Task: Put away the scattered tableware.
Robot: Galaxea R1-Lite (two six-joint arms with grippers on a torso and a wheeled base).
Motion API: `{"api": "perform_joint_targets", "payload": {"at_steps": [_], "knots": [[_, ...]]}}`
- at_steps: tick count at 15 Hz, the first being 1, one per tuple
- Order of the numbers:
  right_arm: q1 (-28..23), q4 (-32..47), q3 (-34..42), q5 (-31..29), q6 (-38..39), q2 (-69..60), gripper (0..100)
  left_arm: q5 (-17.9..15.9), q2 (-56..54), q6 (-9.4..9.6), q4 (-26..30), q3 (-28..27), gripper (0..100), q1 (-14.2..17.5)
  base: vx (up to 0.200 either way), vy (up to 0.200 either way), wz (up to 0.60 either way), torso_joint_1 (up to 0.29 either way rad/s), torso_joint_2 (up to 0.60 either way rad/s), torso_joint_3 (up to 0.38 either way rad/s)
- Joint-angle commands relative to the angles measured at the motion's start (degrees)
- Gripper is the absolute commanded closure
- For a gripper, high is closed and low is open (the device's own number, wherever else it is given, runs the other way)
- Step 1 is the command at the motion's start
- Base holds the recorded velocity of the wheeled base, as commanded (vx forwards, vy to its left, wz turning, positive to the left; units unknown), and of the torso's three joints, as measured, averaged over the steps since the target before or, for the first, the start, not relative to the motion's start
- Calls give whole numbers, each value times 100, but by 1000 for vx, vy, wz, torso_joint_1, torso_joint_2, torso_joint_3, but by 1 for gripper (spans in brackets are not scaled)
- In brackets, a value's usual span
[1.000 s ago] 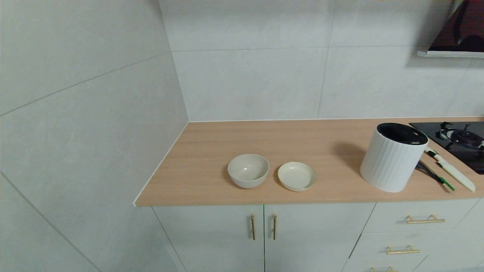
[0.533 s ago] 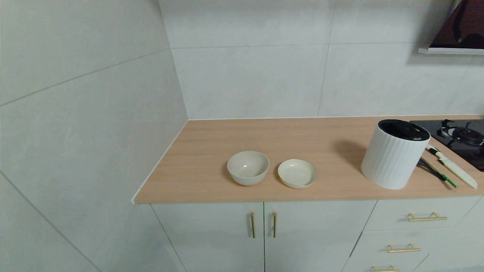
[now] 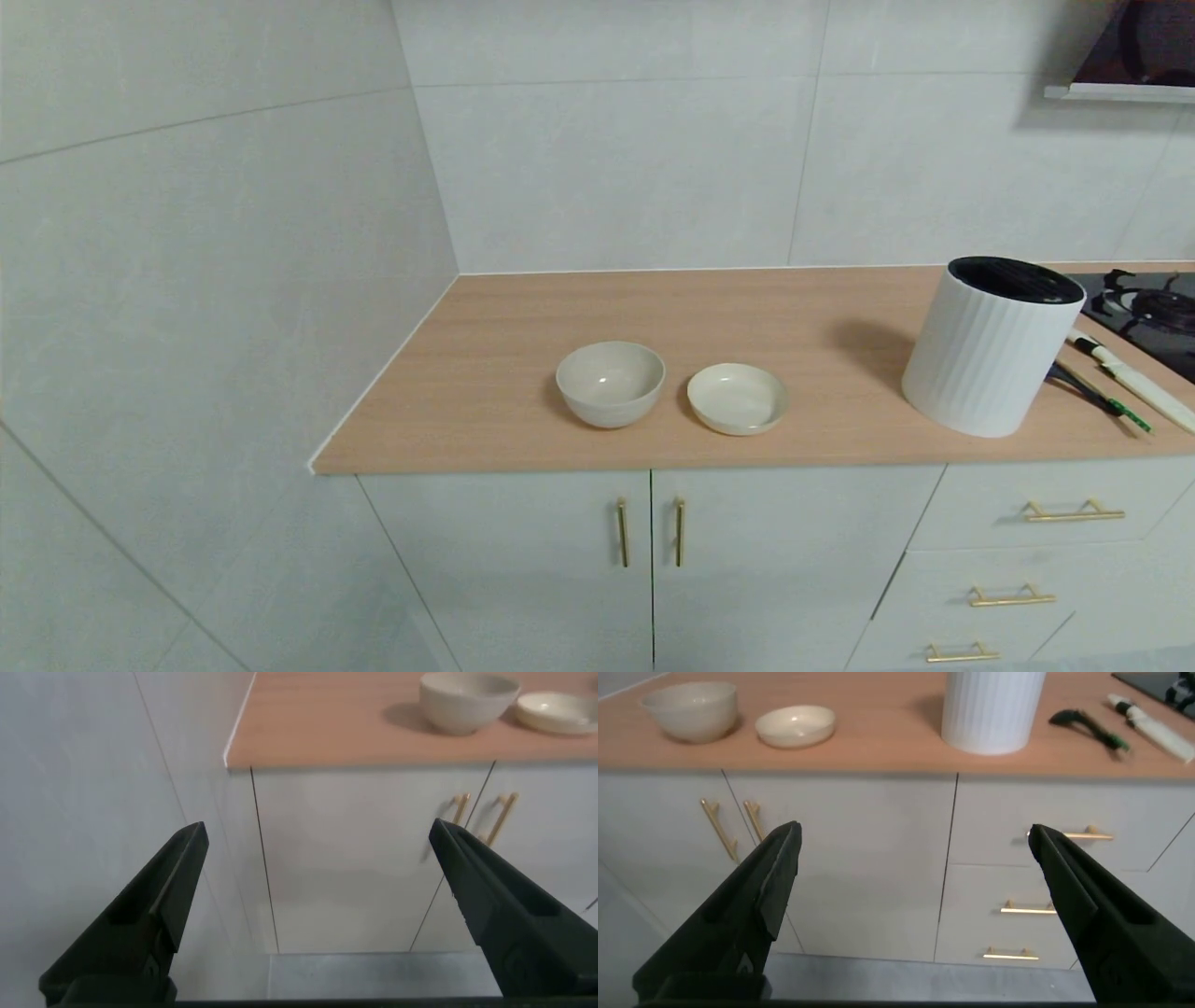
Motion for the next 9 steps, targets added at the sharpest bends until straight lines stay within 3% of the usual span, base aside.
{"api": "perform_joint_targets", "payload": {"at_steps": [1,9], "knots": [[2,-8,0,4,-2,5,0,0,9,-3,-2,0,0,0,0,0,0,-251,559,310],[2,1,0,4,-2,5,0,0,9,-3,-2,0,0,-9,0,0,0,-232,529,292]]}}
